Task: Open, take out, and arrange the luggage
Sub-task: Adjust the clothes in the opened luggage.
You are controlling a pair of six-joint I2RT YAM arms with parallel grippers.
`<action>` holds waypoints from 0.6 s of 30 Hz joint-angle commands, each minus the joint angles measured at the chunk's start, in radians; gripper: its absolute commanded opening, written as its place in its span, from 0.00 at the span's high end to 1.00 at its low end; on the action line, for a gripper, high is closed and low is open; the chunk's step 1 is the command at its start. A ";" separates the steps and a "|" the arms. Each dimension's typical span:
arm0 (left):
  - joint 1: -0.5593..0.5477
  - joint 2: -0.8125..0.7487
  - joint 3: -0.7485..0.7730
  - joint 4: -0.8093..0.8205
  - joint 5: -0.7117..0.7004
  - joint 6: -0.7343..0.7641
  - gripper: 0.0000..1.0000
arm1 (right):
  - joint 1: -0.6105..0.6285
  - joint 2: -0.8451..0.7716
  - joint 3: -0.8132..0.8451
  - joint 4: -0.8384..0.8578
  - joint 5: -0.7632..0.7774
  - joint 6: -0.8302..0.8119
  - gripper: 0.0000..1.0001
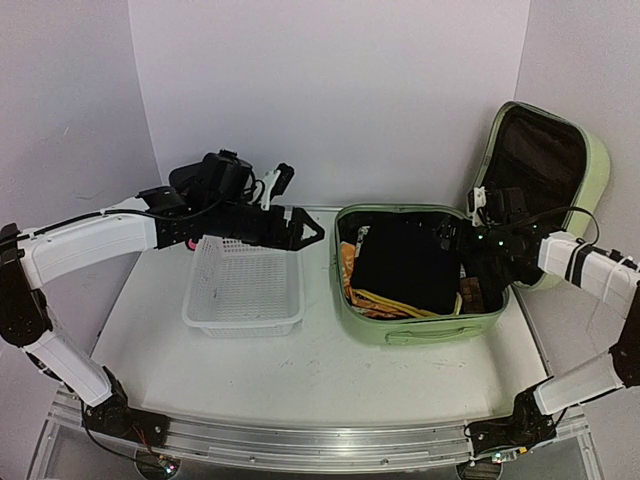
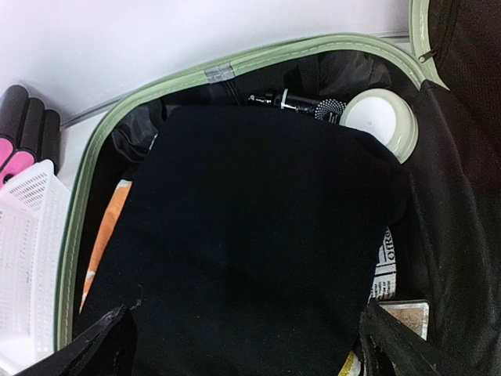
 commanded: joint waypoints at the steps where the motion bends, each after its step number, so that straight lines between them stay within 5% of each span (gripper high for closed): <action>1: -0.003 -0.003 0.017 0.061 -0.009 0.029 0.01 | 0.000 -0.007 0.043 0.016 0.004 -0.032 0.02; 7: -0.002 0.037 0.036 0.052 -0.091 -0.017 0.00 | -0.001 -0.002 0.039 0.018 0.032 -0.043 0.02; 18: -0.002 0.216 0.206 0.052 0.057 -0.021 0.06 | -0.025 0.039 0.013 0.074 -0.029 -0.064 0.02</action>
